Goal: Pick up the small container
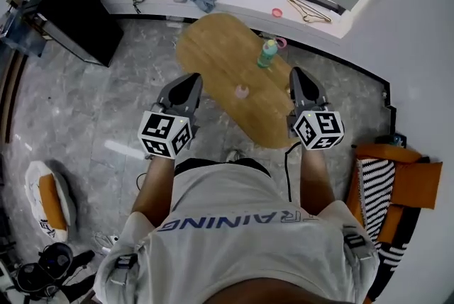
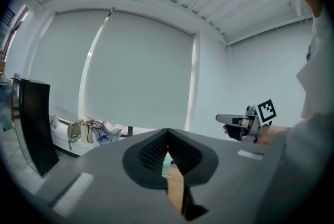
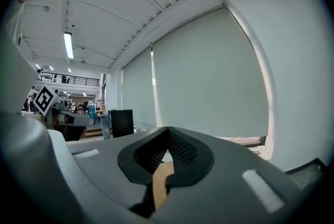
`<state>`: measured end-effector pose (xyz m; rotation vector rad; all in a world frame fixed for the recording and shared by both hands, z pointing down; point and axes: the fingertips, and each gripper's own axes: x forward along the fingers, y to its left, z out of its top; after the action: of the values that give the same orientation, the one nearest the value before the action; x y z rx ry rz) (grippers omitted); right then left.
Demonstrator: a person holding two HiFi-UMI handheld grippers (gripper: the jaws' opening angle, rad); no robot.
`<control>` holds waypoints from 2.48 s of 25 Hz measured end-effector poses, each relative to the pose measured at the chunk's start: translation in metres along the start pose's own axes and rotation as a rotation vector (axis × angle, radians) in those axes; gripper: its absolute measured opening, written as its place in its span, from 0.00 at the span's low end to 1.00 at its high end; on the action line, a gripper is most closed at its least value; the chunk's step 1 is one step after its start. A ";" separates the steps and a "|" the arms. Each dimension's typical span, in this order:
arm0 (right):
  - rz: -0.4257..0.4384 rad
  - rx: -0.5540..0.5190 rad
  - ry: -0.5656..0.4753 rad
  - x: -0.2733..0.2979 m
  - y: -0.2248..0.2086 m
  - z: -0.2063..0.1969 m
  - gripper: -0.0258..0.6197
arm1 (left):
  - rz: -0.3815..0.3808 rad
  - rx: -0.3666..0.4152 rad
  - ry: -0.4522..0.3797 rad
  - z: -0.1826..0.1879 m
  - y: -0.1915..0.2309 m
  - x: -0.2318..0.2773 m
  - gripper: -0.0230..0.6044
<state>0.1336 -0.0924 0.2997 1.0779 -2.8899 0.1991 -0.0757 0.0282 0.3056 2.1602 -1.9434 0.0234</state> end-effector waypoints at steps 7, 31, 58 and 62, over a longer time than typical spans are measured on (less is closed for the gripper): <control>-0.049 0.060 0.038 0.017 -0.026 -0.028 0.07 | -0.061 0.008 0.059 -0.008 0.005 0.053 0.04; -0.455 0.027 0.005 0.111 -0.036 0.000 0.06 | -0.420 0.109 0.122 0.021 0.119 0.210 0.04; -0.326 0.033 0.134 0.109 -0.070 -0.045 0.87 | -0.408 0.103 0.183 0.003 0.062 0.226 0.04; -0.300 0.052 0.217 0.116 -0.071 -0.084 0.89 | -0.413 0.100 0.227 -0.016 0.062 0.232 0.04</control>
<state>0.0928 -0.2090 0.4009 1.3848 -2.5100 0.3537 -0.1069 -0.2017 0.3700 2.4587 -1.3780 0.2851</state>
